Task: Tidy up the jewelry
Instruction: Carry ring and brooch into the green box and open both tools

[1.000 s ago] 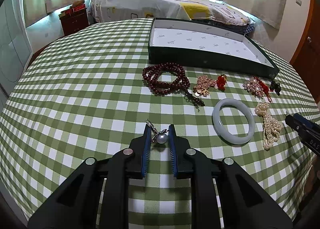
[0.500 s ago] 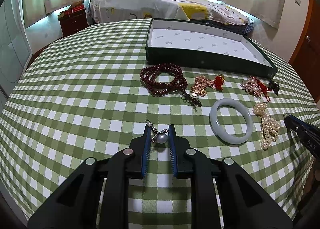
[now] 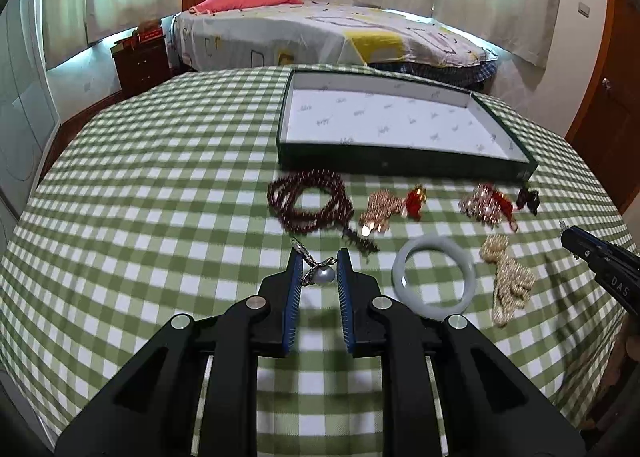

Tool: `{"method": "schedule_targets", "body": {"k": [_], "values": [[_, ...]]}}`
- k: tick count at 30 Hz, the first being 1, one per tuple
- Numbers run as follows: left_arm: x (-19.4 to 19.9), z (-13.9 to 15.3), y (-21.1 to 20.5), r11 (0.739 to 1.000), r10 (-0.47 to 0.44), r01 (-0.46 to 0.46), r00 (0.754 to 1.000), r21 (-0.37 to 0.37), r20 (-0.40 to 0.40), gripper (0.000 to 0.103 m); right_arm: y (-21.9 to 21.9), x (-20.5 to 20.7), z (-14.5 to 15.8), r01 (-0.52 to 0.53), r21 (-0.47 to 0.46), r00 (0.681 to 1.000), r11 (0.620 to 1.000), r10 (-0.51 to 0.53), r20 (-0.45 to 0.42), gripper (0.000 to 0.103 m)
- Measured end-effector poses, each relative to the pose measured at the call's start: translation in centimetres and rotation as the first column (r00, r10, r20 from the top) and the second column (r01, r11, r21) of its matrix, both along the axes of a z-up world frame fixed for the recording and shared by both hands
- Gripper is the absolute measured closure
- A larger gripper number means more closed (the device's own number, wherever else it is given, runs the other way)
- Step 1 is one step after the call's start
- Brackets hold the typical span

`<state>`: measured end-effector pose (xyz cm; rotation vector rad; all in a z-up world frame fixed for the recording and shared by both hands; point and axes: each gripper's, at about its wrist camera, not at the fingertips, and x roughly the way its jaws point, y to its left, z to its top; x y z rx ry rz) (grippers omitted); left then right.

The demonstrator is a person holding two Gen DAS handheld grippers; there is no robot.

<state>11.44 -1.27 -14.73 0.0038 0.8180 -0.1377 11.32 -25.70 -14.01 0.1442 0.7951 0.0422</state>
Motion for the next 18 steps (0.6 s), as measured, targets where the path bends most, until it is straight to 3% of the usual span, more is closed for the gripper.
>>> {"method": "schedule_targets", "body": {"k": [12, 18], "values": [[7.4, 3.5, -2.7, 0.999, -0.036, 0.039, 0.996, -0.031, 0.079, 0.085, -0.2, 6.7, 3.4, -0.016, 0.018, 0.996, 1.000, 0.015, 0.087, 0.091], [12.3, 2.9, -4.9, 0.997, -0.072, 0.073, 0.994, -0.015, 0.080, 0.085, -0.3, 10.9, 3.2, -0.033, 0.013, 0.996, 0.999, 0.032, 0.087, 0.091]]}}
